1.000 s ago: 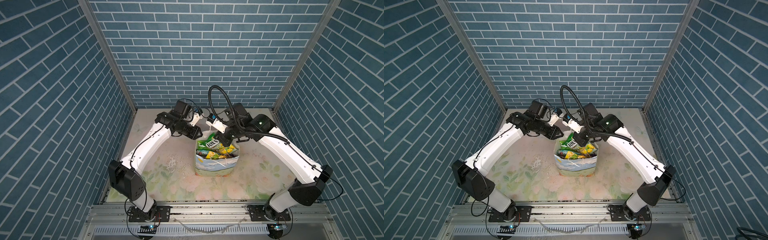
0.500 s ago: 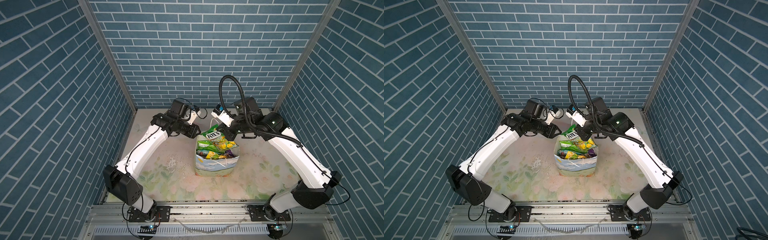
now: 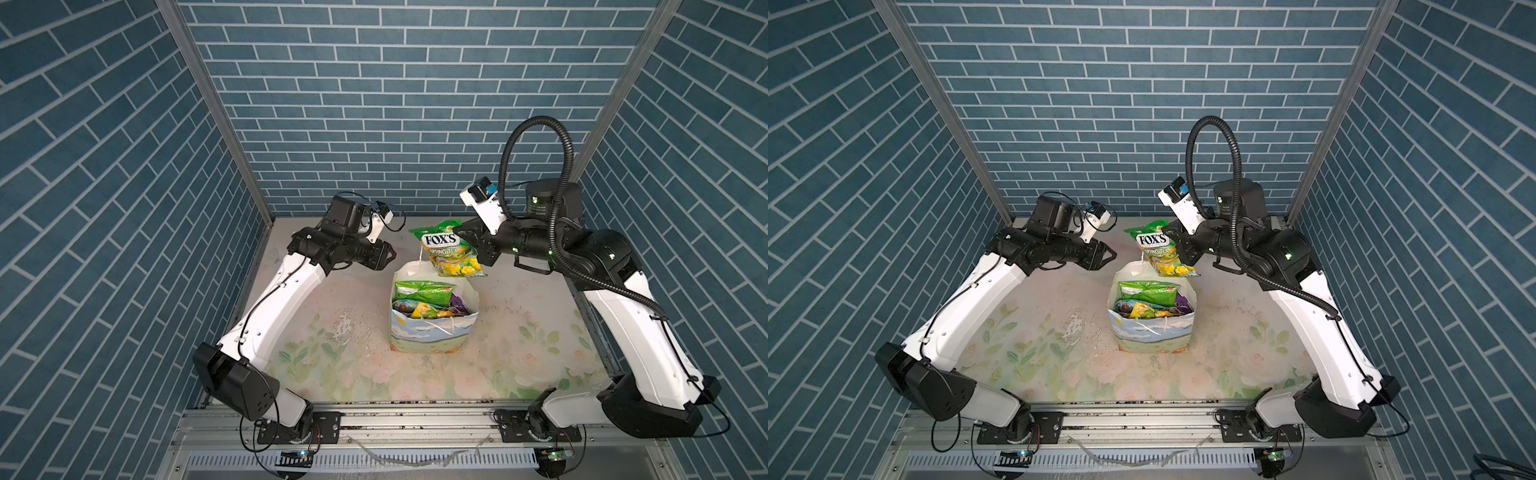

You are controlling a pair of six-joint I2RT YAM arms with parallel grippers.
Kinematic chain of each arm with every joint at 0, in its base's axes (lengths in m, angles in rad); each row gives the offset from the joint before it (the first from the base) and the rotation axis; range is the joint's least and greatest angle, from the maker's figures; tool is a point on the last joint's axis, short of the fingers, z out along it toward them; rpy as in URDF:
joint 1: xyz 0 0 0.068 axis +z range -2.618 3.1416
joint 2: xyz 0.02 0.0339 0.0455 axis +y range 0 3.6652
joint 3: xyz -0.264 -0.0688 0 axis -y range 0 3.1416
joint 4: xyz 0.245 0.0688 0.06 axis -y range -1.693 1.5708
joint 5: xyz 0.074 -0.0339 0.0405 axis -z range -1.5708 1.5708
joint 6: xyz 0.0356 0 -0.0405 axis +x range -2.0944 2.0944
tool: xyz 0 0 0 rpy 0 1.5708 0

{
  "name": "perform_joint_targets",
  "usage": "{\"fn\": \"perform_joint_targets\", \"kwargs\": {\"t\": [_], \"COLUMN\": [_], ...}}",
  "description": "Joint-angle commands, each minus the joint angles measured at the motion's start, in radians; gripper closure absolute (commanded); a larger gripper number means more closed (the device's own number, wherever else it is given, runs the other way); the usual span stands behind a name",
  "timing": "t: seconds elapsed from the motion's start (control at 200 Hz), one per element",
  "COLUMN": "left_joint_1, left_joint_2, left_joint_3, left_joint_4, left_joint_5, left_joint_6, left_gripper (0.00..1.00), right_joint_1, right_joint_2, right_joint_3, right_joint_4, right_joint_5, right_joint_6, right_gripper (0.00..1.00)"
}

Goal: Take the snacks out of the paper bag
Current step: Place the snack at the middle-right of the table.

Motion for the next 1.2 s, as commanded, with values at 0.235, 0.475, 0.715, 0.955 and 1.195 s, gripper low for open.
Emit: {"fn": "perform_joint_targets", "kwargs": {"t": [0.235, 0.475, 0.715, 0.955, 1.195], "left_joint_1": [0.006, 0.006, 0.012, 0.018, 0.019], "left_joint_2": [-0.055, -0.049, -0.063, -0.055, -0.033], "left_joint_3": [0.010, 0.029, 0.004, 0.000, 0.010], "left_joint_4": [-0.045, -0.065, -0.056, -0.059, -0.059], "left_joint_5": [-0.055, -0.064, -0.059, -0.052, -0.036], "left_joint_6": [0.026, 0.037, 0.034, 0.038, 0.038], "left_gripper": [0.46, 0.46, 0.45, 0.45, 0.45], "right_joint_1": [-0.053, -0.226, -0.350, -0.386, -0.430], "right_joint_2": [0.053, 0.119, 0.050, 0.129, 0.186], "right_joint_3": [0.289, 0.227, -0.209, -0.413, -0.557], "right_joint_4": [-0.158, -0.342, -0.141, -0.003, 0.297], "right_joint_5": [0.306, 0.345, 0.181, 0.094, -0.161], "right_joint_6": [0.078, 0.183, 0.316, 0.392, 0.572], "right_gripper": [1.00, 1.00, 1.00, 1.00, 1.00]}}
